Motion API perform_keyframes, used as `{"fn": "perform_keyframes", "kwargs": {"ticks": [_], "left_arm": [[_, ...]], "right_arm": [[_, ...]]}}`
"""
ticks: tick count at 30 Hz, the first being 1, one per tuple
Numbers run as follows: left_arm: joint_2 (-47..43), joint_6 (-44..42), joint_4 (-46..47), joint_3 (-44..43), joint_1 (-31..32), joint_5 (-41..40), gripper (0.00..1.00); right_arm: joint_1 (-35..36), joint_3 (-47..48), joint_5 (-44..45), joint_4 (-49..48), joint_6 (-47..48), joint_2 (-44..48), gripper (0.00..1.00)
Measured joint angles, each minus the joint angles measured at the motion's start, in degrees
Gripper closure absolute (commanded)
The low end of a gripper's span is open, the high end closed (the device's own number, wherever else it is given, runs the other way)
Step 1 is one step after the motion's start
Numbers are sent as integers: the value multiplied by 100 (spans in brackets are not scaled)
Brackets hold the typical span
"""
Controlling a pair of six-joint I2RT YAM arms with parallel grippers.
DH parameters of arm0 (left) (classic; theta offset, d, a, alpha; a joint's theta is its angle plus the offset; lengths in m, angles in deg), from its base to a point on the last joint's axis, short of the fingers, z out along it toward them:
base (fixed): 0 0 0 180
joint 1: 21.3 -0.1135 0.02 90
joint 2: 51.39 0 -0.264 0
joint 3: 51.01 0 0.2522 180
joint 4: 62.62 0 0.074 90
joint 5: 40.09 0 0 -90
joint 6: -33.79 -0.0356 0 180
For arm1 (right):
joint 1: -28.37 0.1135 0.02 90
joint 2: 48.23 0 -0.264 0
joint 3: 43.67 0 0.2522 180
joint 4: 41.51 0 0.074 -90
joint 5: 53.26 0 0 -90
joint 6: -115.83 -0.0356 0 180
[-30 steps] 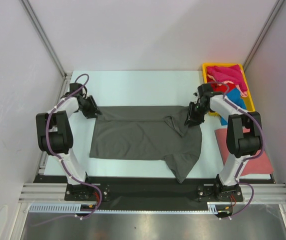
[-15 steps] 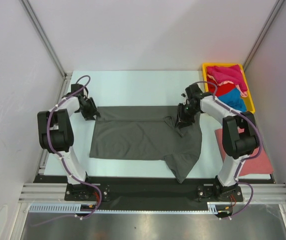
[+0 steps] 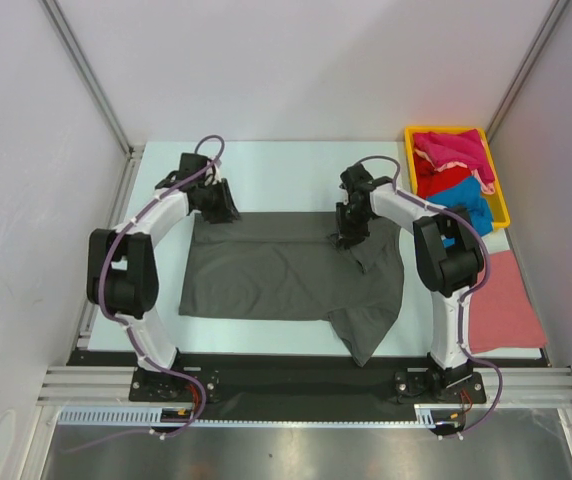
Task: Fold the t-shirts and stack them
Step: Fold the tshirt
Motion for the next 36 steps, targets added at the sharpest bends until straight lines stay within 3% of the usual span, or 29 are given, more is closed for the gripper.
{"fn": "perform_keyframes", "kwargs": {"ticks": [7,13,36], "left_arm": [[487,0,0,0,35,149,65],[507,-2,-15,0,24,173,65],[535,-44,-101,0,-83,232,64]], "right_arm": [[-13,271,813,162,9,-28,69],[-26,332,1008,101,131,-85,67],[-289,-28,-188,-511,-586,35,70]]}}
